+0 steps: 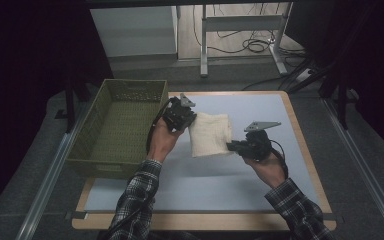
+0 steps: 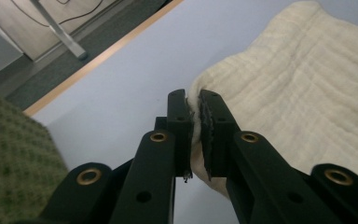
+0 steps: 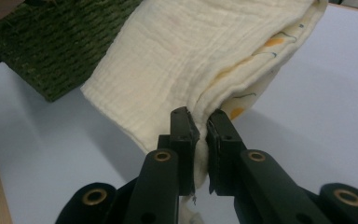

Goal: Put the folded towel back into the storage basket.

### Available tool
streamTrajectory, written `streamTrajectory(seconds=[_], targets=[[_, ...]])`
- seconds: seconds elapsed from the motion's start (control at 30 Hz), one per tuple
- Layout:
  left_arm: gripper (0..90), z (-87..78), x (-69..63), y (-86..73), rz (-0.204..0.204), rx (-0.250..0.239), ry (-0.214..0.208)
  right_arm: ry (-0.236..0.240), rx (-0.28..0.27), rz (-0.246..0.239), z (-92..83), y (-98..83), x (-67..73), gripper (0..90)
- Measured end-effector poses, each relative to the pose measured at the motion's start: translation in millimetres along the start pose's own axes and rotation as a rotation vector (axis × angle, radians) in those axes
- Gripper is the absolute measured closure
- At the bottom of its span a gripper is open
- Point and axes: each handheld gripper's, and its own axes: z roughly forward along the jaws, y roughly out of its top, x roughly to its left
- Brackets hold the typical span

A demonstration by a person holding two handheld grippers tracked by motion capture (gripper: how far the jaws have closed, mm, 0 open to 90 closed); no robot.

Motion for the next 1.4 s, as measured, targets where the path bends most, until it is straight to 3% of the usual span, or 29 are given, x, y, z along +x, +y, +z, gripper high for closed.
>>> streamTrajectory(seconds=[0.53,1.13,1.4], targets=[[83.4,-30.0,48.2,-5.8,-0.032,0.012,0.083,0.049,0.000,-0.010,37.2,48.9,17.3,82.1],[83.3,-67.1,84.3,-11.4,-0.051,0.015,0.169,0.124,-0.021,-0.008,62.1,89.3,41.6,82.1],[83.3,-83.2,101.3,-22.2,-0.066,0.026,0.218,0.140,-0.024,-0.027,79.4,103.9,57.3,82.0]])
